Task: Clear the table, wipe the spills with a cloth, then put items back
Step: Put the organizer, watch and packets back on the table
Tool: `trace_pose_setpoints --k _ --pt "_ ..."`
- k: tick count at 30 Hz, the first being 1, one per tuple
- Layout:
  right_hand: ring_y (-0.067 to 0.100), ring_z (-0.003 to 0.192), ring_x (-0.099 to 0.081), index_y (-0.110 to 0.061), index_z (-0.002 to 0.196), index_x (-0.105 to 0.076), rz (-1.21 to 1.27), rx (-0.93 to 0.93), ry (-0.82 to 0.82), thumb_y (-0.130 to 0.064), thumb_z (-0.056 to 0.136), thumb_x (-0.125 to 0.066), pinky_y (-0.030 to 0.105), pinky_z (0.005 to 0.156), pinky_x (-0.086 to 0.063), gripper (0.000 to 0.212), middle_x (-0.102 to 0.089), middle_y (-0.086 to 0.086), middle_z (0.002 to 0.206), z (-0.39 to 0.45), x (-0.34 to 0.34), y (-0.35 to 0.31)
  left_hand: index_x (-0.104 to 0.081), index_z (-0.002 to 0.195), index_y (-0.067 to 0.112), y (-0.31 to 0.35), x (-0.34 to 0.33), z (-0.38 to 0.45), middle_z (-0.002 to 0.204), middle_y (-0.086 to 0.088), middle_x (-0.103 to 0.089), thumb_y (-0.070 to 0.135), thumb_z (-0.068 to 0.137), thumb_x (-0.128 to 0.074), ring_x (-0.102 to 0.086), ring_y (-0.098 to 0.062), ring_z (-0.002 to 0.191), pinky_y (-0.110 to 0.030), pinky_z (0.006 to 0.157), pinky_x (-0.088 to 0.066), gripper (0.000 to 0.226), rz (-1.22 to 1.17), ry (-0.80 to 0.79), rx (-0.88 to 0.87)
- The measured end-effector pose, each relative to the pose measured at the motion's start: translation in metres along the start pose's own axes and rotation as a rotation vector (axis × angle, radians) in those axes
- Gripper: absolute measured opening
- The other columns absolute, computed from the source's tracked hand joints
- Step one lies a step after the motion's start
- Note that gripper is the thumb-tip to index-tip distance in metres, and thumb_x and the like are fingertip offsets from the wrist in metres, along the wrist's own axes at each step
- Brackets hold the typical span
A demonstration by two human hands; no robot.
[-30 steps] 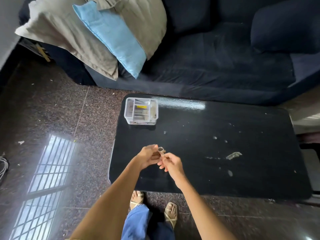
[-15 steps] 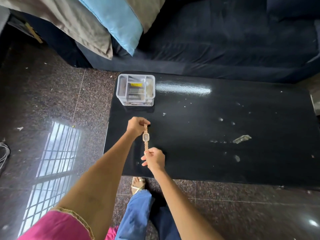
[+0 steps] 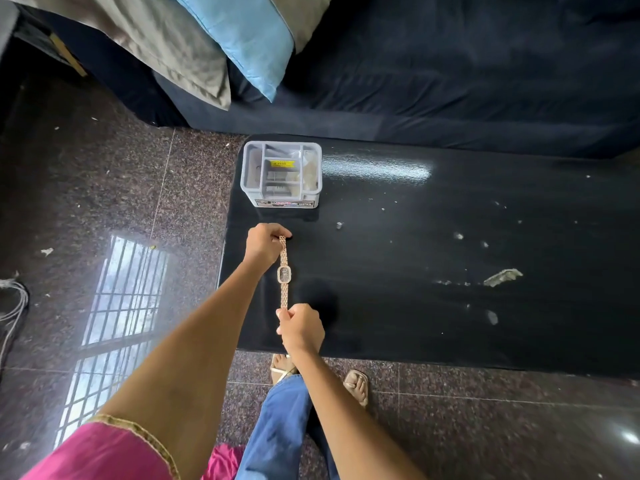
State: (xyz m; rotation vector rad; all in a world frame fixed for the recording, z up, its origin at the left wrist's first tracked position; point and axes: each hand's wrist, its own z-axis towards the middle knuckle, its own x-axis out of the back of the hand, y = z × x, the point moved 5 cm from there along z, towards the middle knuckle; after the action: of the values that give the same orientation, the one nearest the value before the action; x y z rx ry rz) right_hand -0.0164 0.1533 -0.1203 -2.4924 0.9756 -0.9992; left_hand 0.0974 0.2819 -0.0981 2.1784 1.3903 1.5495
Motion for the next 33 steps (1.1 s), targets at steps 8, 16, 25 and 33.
trace_pose_setpoints --k 8,16,25,33 --pt "0.022 0.07 -0.066 -0.007 0.079 -0.065 -0.08 0.01 -0.021 -0.038 0.091 -0.055 0.033 0.073 -0.052 0.034 -0.072 0.008 0.073 -0.001 -0.01 -0.005 -0.072 0.1 0.004 0.004 0.0 0.0 0.105 -0.016 -0.069 -0.015 0.081 -0.044 -0.062 -0.028 0.094 -0.022 0.079 -0.042 0.039 0.045 0.046 -0.055" --pt "0.03 0.095 -0.063 -0.004 0.097 -0.064 -0.344 0.129 0.048 -0.054 0.095 -0.038 0.035 0.07 -0.043 0.056 -0.067 0.012 0.101 -0.012 0.01 0.002 -0.072 0.102 0.002 0.009 0.004 -0.014 0.122 -0.013 -0.062 -0.006 0.083 -0.06 -0.057 -0.032 0.109 -0.03 0.092 -0.041 0.024 0.175 0.115 -0.224" --pt "0.032 0.092 -0.063 -0.004 0.094 -0.066 -0.276 0.128 0.252 -0.051 0.099 -0.027 0.033 0.069 -0.043 0.061 -0.069 0.014 0.097 -0.002 0.144 0.053 -0.071 0.102 0.004 0.1 -0.072 -0.078 0.119 -0.01 -0.063 0.004 0.089 -0.052 -0.053 -0.031 0.113 -0.03 0.093 -0.038 0.023 0.222 -0.018 -0.361" --pt "0.032 0.091 -0.063 -0.006 0.095 -0.059 -0.124 0.027 0.457 -0.05 0.099 -0.028 0.036 0.071 -0.046 0.054 -0.068 0.013 0.093 -0.007 0.314 0.181 -0.067 0.109 0.001 0.235 -0.203 -0.162 0.117 -0.012 -0.064 0.006 0.094 -0.048 -0.052 -0.029 0.113 -0.027 0.093 -0.038 0.024 0.134 -0.141 -0.44"
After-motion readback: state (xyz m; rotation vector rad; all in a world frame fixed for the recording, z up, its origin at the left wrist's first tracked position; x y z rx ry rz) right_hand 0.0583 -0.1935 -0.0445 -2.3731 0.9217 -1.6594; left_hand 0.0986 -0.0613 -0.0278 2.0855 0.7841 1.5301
